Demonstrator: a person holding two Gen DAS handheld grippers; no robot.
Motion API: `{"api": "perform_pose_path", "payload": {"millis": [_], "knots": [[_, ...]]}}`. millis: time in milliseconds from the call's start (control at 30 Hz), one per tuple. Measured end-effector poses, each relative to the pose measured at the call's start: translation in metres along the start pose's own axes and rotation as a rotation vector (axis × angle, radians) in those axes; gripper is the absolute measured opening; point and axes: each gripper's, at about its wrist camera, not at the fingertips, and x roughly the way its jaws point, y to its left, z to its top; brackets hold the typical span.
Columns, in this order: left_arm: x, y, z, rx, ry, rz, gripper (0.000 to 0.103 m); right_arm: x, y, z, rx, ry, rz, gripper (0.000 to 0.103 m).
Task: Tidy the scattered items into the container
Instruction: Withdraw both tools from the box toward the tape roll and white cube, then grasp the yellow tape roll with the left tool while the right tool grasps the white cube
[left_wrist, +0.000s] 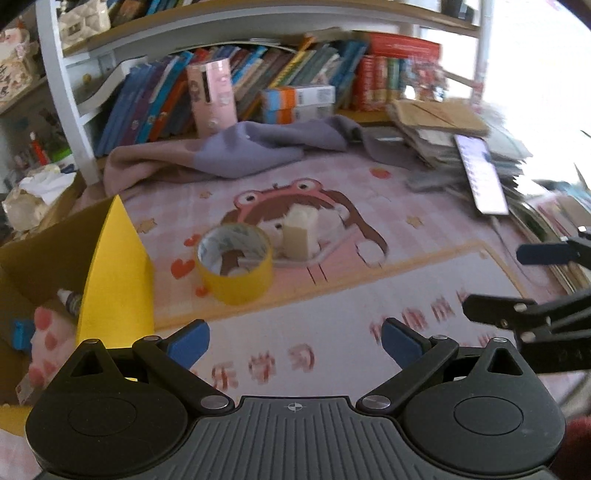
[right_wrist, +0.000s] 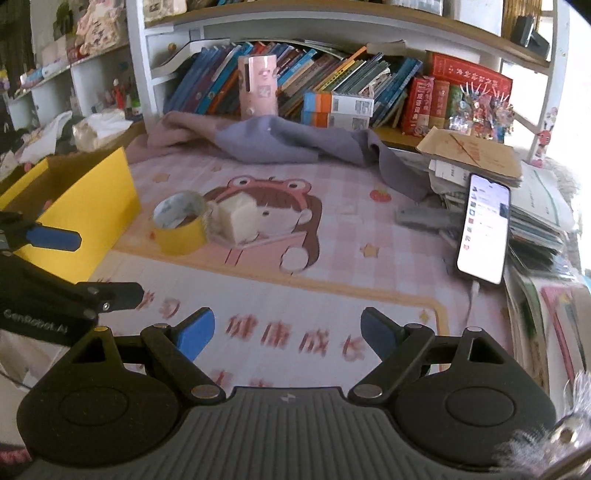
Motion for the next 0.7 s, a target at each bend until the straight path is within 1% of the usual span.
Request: {"api": "perform_pose_path", "payload": {"millis": [100,233,367,500,700], "knots": [[0.017,-0.004,0.014,-0.020,-0.011,0.047,0.101,0.019,-0.014,0.013,-0.023,0.003,0.040,0.086],[0.038,-0.003,0.027,-0.055,0.001,0.097,0.101,0.045,-0.024,0.026,-0.092,-0.003,0.071,0.084],[0.059,0.006,0.036,-0.082,0.024,0.159,0.101,0.064,-0.030,0.036,-0.126,-0.007,0.145,0.083],[0.082,0.018,0.042,-0.117,0.061,0.183,0.101,0.086,-0.030,0.045,-0.167,-0.017,0.182,0.083],[0.115,0.029,0.047,-0.112,0.114,0.215,0.101,0.125,-0.019,0.053,-0.251,-0.055,0.234,0.082]]}}
